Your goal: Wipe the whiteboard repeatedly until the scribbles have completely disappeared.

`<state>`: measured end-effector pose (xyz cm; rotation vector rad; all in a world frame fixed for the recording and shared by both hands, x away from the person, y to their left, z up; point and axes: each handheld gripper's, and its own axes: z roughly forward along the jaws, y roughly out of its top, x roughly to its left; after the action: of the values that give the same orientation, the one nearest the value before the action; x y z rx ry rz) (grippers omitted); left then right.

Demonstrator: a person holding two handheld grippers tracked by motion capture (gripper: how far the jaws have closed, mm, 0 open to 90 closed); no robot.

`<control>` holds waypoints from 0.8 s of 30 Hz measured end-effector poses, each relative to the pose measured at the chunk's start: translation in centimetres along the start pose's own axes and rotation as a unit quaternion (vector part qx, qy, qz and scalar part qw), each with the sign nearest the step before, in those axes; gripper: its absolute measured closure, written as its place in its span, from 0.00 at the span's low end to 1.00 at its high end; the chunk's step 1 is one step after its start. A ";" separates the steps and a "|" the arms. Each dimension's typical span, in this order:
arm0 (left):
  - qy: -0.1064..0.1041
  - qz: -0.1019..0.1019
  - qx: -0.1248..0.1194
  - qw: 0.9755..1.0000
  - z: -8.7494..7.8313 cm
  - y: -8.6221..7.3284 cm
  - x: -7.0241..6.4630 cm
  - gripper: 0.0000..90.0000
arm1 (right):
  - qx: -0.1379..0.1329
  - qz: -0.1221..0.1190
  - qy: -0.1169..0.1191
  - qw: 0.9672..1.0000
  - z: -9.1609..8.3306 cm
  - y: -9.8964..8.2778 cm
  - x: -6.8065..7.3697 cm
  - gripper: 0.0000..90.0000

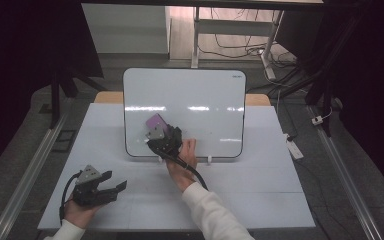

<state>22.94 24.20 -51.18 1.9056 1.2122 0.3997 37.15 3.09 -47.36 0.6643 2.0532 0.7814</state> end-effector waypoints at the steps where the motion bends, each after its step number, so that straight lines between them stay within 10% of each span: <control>1: 0.000 0.000 0.000 1.000 0.0 0.0 0.0 0.33 | -0.002 -0.002 0.004 1.000 0.1 0.2 0.5 0.44; 11: -0.001 -0.003 -0.004 1.000 -0.3 -0.1 0.3 0.33 | -0.021 -0.030 0.017 0.999 1.0 1.6 4.6 0.44; 24: 0.000 -0.003 -0.002 1.000 -0.2 -0.1 0.1 0.33 | 0.005 0.024 -0.050 0.998 -0.7 -1.7 -2.8 0.44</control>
<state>22.86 24.39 -51.16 1.8982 1.2149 0.3981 37.72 -0.19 -46.81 0.7457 1.9574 0.7513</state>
